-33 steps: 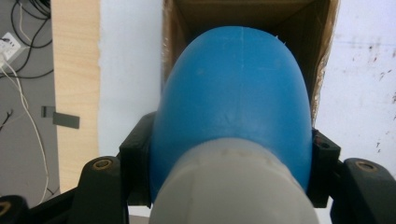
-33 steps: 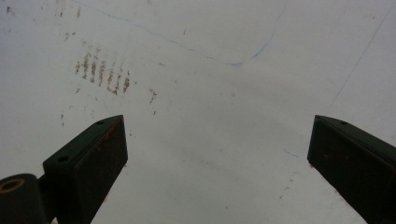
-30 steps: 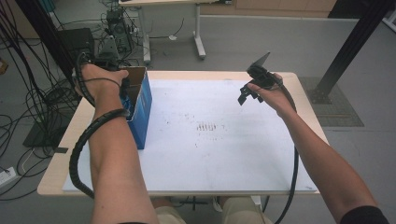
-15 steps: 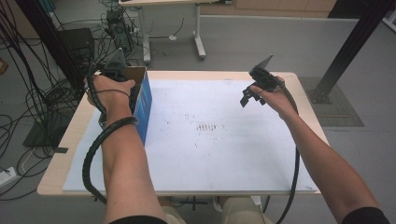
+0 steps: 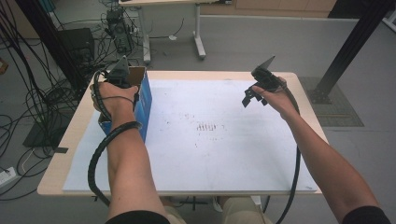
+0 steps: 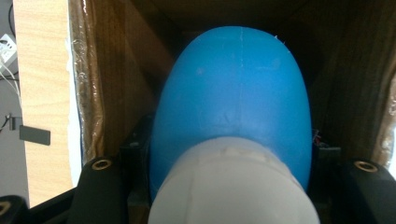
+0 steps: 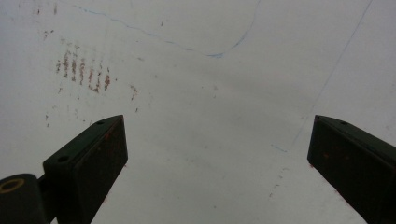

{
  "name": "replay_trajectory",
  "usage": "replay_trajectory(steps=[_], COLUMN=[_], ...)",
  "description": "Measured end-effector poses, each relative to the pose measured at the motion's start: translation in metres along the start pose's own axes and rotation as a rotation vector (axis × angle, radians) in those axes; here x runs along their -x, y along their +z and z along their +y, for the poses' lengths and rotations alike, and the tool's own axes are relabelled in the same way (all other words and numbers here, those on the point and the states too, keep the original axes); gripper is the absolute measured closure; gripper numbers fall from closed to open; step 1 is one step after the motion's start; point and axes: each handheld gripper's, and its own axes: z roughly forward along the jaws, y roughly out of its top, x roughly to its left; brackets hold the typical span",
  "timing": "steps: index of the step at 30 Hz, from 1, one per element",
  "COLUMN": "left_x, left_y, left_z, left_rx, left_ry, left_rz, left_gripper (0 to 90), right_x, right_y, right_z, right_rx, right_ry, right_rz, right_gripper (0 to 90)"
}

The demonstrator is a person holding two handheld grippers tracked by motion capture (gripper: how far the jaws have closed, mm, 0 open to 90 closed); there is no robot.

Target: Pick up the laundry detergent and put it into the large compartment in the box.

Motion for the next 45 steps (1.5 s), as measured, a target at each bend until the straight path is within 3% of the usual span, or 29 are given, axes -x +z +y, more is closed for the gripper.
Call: replay_trajectory(steps=[16, 27, 45], left_x=[-0.011, -0.01, -0.011], left_y=[0.001, 0.002, 0.002], left_z=[-0.002, 0.0, -0.002], left_rx=[0.005, 0.003, 0.008], left_ry=[0.002, 0.007, 0.004], left_rz=[-0.027, -0.024, -0.03], left_gripper=[36.7, 36.7, 36.5], right_x=[-0.008, -0.015, -0.014], right_y=[0.003, 0.002, -0.007], right_z=[0.003, 0.001, -0.005], right_rx=[-0.007, 0.001, 0.018], right_ry=[-0.013, -0.022, -0.019], right_rz=[-0.015, -0.022, -0.021], right_gripper=[4.6, 4.6, 4.6])
